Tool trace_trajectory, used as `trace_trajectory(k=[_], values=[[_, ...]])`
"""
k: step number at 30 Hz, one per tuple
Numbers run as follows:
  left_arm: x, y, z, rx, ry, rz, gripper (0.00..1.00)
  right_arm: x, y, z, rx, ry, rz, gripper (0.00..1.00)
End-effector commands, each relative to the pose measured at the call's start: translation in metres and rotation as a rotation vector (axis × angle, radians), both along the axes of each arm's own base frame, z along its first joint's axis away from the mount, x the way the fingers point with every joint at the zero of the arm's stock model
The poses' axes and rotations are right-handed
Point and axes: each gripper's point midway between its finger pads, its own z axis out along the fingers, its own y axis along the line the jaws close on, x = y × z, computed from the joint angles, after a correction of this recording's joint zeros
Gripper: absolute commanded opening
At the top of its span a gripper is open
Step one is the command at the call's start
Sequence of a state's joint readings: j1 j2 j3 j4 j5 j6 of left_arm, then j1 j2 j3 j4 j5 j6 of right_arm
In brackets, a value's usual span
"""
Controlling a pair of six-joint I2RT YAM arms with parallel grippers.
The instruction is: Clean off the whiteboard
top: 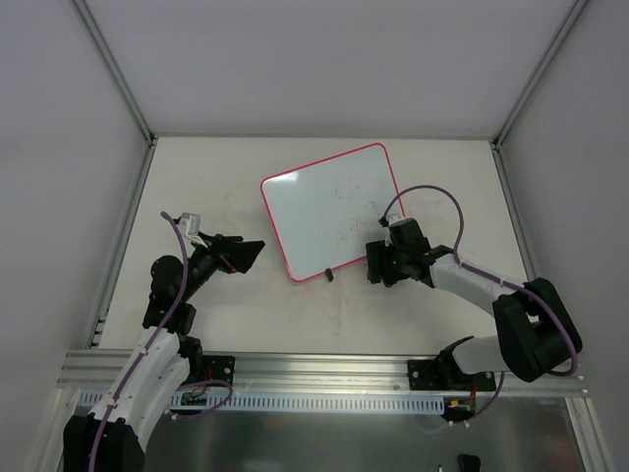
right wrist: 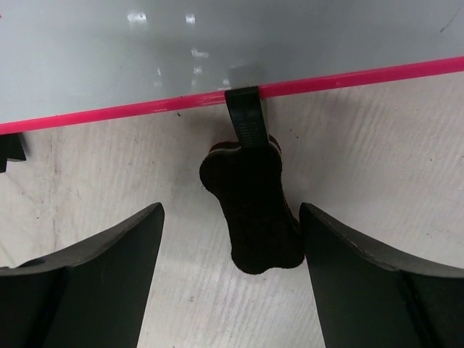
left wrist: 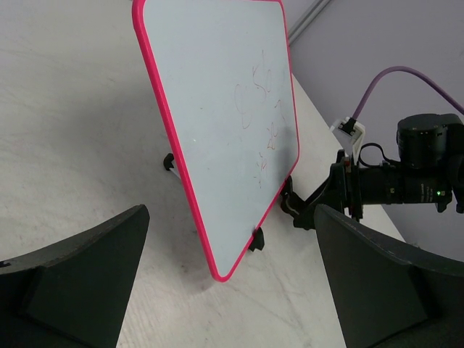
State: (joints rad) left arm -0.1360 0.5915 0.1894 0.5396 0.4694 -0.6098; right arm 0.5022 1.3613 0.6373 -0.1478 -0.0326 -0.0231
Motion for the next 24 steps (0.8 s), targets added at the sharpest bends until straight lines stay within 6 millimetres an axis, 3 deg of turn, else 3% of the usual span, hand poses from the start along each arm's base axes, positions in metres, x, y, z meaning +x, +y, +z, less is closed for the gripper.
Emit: trace_trajectory(k=[1, 8, 12, 20, 24], values=[[-0.001, -0.002, 0.016, 0.016, -0.069, -0.021, 0.99, 0.009, 0.005, 0.009, -0.007, -0.017, -0.001, 0.79], [-0.001, -0.002, 0.015, 0.019, -0.067, -0.021, 0.99, 0.010, 0.000, 0.004, -0.043, -0.003, -0.029, 0.69], [-0.001, -0.002, 0.015, 0.020, -0.068, -0.021, 0.99, 0.011, -0.003, 0.003, -0.055, 0.000, -0.040, 0.53], [-0.002, -0.001, 0.016, 0.021, -0.073, -0.019, 0.99, 0.011, -0.004, -0.002, -0.086, 0.017, -0.047, 0.42], [-0.001, -0.001, 0.015, 0.022, -0.067, -0.019, 0.99, 0.010, -0.005, -0.002, -0.097, 0.020, -0.045, 0.32]])
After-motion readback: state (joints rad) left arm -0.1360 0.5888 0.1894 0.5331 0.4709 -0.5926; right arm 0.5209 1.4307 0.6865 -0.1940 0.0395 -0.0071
